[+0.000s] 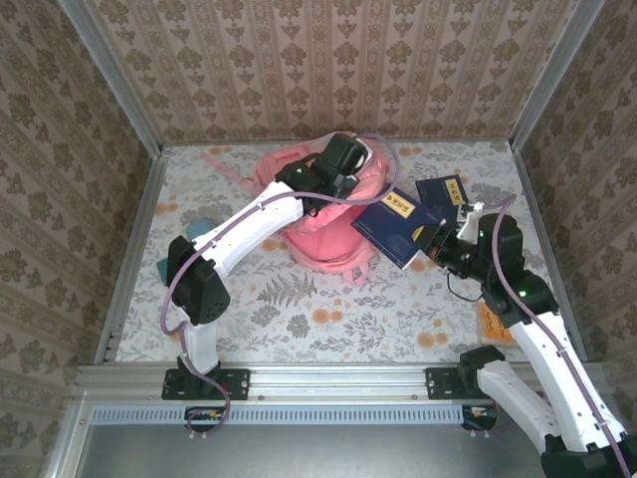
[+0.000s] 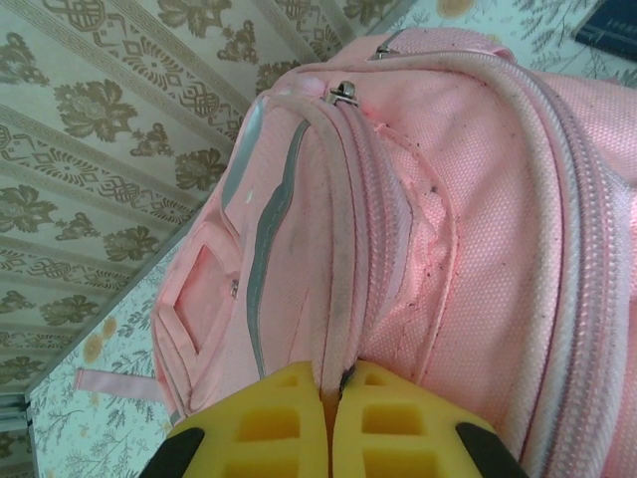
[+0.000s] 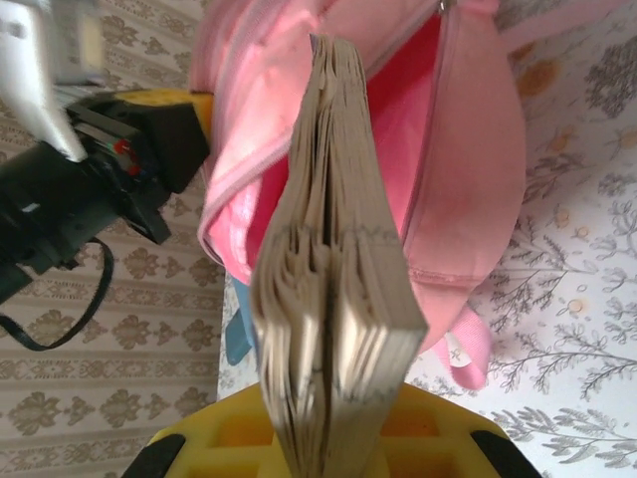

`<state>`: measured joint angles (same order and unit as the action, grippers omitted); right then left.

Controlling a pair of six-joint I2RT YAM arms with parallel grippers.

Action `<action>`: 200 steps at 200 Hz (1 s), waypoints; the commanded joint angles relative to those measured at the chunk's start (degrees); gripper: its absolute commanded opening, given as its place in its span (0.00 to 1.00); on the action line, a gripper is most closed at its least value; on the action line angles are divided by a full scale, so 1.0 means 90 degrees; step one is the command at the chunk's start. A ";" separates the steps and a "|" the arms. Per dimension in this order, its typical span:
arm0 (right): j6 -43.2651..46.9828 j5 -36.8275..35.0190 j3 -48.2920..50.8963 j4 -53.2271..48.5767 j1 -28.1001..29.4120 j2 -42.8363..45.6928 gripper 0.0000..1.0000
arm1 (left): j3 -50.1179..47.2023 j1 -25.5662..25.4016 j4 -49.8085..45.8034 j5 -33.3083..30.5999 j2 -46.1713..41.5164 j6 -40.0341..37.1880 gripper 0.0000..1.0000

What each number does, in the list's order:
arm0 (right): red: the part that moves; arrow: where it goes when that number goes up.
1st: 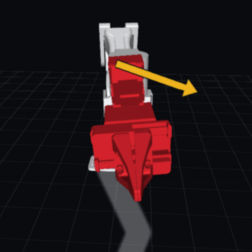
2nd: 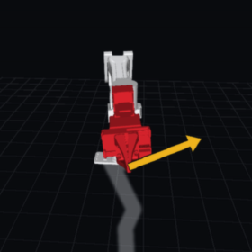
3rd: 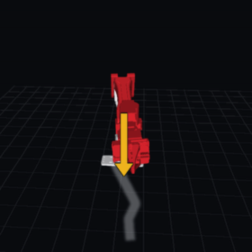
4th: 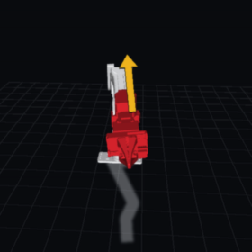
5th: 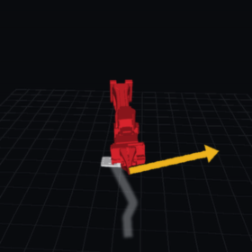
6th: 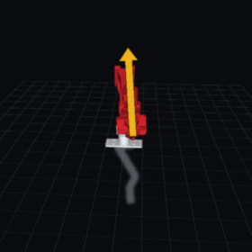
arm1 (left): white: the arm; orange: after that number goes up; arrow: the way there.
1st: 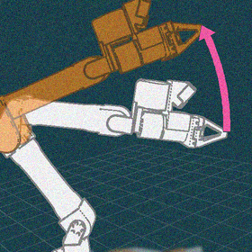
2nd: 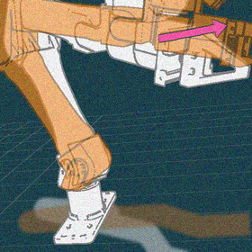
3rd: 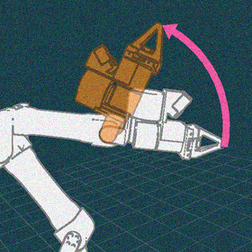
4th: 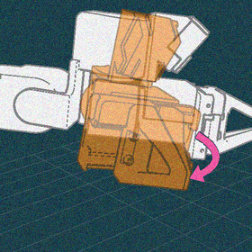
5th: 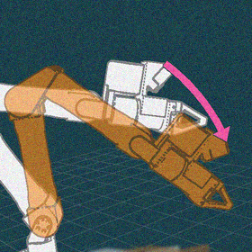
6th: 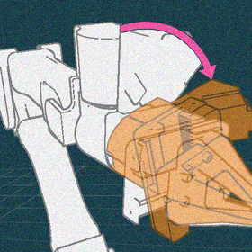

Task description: Pack the student bag

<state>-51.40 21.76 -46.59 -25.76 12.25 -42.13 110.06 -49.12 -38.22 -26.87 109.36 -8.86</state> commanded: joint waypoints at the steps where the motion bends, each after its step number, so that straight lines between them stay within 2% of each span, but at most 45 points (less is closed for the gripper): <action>1: -0.0446 0.0336 0.0238 0.0767 0.0042 -0.0144 0.00 | 0.0704 -0.0078 0.0312 -0.0417 -0.0222 0.0521 0.00; 48: -0.0767 -0.0197 0.0432 0.1156 0.0140 -0.0625 0.00 | 0.1000 -0.0190 0.0020 -0.0160 -0.0279 0.1048 0.00; 78: -0.0925 -0.0247 0.0396 0.2206 0.0442 -0.1023 0.00 | 0.1403 -0.0223 -0.0272 -0.0158 -0.0107 0.1401 0.00; 117: -0.1060 -0.1418 0.0178 0.2764 0.1065 -0.1839 0.00 | 0.1599 -0.0221 -0.0356 0.0014 -0.0025 0.1781 0.00; 200: -0.1484 -0.2763 -0.0415 0.4633 0.1663 -0.3812 0.00 | 0.1667 -0.0239 -0.0420 0.0337 -0.0015 0.2194 0.00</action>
<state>-62.52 3.22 -47.64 6.70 26.20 -73.23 121.16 -50.89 -47.22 -23.22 110.96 8.01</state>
